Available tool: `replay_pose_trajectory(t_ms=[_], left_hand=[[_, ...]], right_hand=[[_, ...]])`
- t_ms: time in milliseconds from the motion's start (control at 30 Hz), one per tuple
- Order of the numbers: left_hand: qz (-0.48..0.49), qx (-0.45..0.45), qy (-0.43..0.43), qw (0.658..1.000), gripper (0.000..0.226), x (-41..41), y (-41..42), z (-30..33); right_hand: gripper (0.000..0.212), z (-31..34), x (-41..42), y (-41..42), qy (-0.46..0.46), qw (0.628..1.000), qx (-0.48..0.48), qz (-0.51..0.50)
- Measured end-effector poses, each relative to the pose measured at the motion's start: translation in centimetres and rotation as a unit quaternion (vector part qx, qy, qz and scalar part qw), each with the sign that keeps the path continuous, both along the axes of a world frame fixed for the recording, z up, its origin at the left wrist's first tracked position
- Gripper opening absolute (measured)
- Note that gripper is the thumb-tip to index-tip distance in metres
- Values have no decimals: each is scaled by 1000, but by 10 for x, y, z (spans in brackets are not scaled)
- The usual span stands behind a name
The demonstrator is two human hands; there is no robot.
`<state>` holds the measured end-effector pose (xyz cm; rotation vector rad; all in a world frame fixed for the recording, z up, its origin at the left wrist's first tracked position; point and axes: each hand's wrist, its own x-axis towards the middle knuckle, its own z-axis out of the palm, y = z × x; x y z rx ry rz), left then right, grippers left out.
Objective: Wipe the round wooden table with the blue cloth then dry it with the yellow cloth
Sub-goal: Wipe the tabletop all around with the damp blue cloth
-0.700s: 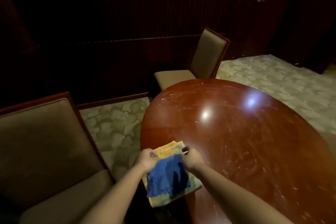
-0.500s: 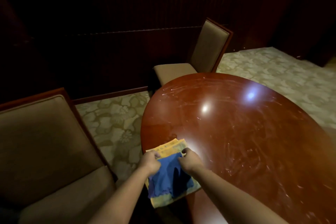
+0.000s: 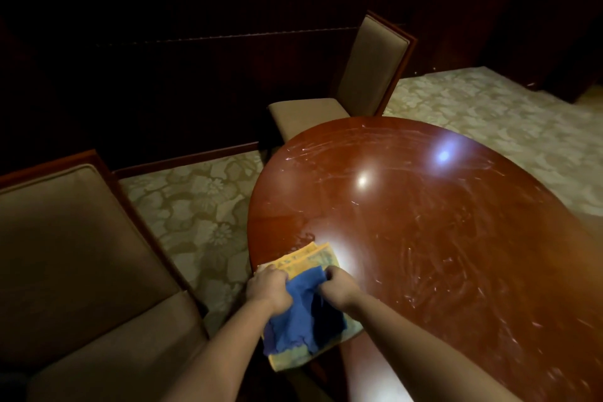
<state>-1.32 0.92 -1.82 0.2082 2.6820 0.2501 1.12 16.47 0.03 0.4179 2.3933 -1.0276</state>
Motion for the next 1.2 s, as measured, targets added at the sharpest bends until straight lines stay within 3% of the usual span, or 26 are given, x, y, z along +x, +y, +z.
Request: replay_pose_trajectory(t_ms=[233, 333, 467, 633, 800, 1033, 1200], left_hand=[[34, 62, -93, 993, 7, 10, -1, 21], [60, 105, -100, 988, 16, 16, 1, 34], [110, 218, -110, 964, 30, 27, 11, 53], [122, 289, -149, 938, 28, 46, 37, 74], [103, 268, -192, 939, 20, 64, 70, 68], [-13, 213, -172, 962, 30, 86, 111, 43], [-38, 162, -283, 945, 22, 101, 120, 38]], right_hand=[[16, 8, 12, 2, 27, 996, -78, -31], [16, 16, 18, 9, 32, 992, -108, -55], [13, 29, 24, 24, 56, 987, -125, -84], [15, 40, 42, 50, 84, 979, -136, -125], [17, 33, 72, 81, 75, 976, -131, -157], [16, 15, 121, 127, -13, 978, -120, -169], [8, 14, 150, 141, -111, 973, -147, -140]])
